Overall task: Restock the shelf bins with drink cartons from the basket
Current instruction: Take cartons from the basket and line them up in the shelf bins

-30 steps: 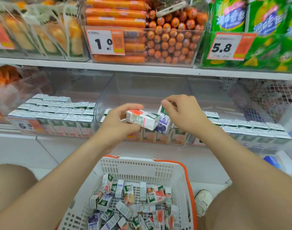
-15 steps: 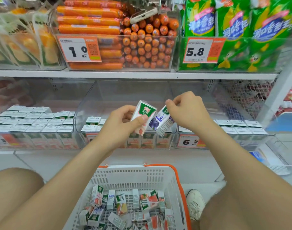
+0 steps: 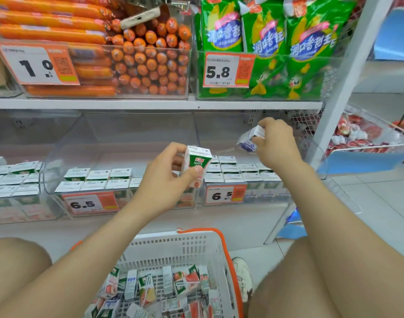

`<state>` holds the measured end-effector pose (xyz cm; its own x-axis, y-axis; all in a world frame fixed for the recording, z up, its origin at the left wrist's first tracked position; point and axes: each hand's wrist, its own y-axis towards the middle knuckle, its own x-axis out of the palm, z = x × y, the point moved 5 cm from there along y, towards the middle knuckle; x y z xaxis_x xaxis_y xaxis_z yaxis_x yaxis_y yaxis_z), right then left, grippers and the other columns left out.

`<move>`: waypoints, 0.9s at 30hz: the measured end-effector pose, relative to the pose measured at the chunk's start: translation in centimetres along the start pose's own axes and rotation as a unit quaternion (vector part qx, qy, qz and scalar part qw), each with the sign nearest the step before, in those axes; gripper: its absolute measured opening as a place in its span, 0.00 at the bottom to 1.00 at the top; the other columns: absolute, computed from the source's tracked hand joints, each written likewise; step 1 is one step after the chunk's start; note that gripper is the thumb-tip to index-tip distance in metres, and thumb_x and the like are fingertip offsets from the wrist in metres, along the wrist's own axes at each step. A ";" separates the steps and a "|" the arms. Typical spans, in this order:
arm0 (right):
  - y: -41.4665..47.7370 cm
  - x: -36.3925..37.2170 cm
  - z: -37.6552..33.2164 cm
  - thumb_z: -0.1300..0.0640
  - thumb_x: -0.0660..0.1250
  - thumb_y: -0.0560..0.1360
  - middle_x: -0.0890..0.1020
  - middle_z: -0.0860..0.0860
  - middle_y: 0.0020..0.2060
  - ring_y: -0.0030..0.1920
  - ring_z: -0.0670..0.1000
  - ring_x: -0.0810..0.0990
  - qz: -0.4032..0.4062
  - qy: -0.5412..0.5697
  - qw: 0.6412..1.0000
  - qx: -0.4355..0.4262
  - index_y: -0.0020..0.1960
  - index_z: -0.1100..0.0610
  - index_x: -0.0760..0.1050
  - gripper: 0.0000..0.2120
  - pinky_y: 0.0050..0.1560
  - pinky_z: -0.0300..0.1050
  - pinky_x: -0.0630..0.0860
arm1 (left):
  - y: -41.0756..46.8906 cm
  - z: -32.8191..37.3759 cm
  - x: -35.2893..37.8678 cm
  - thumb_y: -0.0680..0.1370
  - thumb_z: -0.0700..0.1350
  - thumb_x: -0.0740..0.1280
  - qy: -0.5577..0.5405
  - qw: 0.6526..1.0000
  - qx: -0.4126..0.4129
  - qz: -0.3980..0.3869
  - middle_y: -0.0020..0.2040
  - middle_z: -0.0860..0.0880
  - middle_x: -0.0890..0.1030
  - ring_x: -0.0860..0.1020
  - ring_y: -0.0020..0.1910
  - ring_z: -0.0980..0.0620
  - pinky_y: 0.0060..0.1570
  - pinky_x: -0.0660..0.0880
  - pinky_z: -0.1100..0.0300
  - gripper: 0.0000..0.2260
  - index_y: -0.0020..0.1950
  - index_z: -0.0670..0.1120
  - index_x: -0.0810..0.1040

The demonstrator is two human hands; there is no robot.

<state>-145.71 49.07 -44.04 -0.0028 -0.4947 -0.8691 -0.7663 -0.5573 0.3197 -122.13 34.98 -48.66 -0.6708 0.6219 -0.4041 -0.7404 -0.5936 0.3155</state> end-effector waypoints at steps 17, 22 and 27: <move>0.2 3.8 -3.2 0.63 0.61 0.77 0.84 0.61 0.49 0.46 0.63 0.81 -0.087 -0.077 0.991 -0.059 0.57 0.62 0.79 0.13 0.47 0.53 0.78 | -1.3 -1.2 -2.5 0.82 0.49 0.72 -0.036 0.998 -0.056 0.000 0.55 0.58 0.86 0.85 0.51 0.55 0.50 0.84 0.51 0.10 0.63 0.55 0.77; -6.9 1.5 -12.9 0.51 0.66 0.81 0.86 0.44 0.41 0.41 0.42 0.82 -0.042 0.263 0.948 -0.171 0.55 0.50 0.85 0.10 0.43 0.34 0.75 | -2.4 -1.2 -5.3 0.81 0.50 0.72 -0.018 0.999 -0.048 0.007 0.52 0.58 0.86 0.86 0.48 0.56 0.51 0.84 0.47 0.10 0.61 0.55 0.78; -9.6 4.8 -18.0 0.49 0.69 0.81 0.87 0.42 0.47 0.48 0.43 0.84 -0.142 0.295 0.920 -0.215 0.59 0.49 0.84 0.09 0.49 0.40 0.80 | -3.8 -1.3 -9.8 0.82 0.51 0.71 -0.013 0.999 -0.029 -0.015 0.54 0.55 0.86 0.86 0.52 0.53 0.55 0.83 0.44 0.10 0.63 0.54 0.79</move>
<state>-126.75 40.06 -44.45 0.6050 -0.4939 -0.6245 -0.3565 -0.8694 0.3421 -112.69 30.46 -46.96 -0.6503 0.6522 -0.3896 -0.7565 -0.6031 0.2530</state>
